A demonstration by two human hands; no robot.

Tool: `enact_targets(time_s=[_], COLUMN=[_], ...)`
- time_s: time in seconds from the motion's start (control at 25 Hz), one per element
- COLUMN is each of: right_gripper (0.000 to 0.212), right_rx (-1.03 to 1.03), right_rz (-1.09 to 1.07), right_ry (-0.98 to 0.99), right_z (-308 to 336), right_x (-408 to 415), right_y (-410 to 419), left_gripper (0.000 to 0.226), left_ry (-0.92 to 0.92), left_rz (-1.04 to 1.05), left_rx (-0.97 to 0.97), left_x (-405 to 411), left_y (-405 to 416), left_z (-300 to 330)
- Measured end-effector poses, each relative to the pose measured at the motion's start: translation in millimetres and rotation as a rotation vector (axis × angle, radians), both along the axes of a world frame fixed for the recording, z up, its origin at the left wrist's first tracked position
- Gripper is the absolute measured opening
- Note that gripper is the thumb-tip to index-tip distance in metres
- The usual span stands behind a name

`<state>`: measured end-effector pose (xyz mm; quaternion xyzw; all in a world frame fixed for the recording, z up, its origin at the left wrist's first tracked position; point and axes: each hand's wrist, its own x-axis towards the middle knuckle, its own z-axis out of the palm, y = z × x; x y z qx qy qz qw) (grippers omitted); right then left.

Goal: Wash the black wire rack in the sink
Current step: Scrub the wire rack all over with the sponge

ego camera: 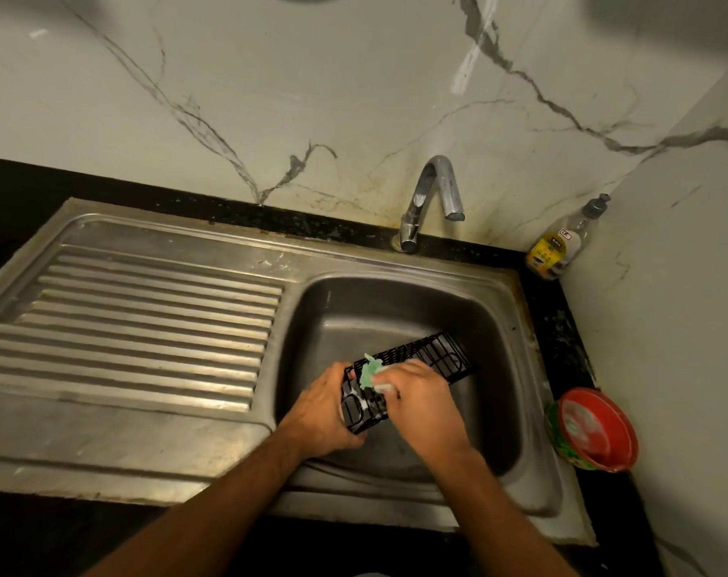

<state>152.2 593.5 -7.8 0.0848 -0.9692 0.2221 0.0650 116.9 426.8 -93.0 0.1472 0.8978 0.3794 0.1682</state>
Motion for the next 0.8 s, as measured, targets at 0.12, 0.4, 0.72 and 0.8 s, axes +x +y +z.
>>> enact_targets(time_s=[0.12,0.4,0.72,0.8], right_gripper=[0.021,0.03,0.019,0.014], right_rx=[0.006,-0.379,-0.295,-0.273], right_rz=[0.038,-0.478,-0.448,-0.43], right_ry=[-0.032,-0.157,-0.331,-0.335], right_z=[-2,-2,-10,-9], right_x=[11,-5,13,16], right_y=[6,-14,-4,1], left_gripper=[0.096,0.082,0.089,0.09], left_ry=[-0.006,-0.014,0.009,0.018], left_rz=[-0.009,-0.119,-0.132,-0.165], left_rx=[-0.016,-0.101,-0.072,-0.086], left_x=[0,3,1,1], left_y=[0,4,2,2], left_z=[0,3,0,-2])
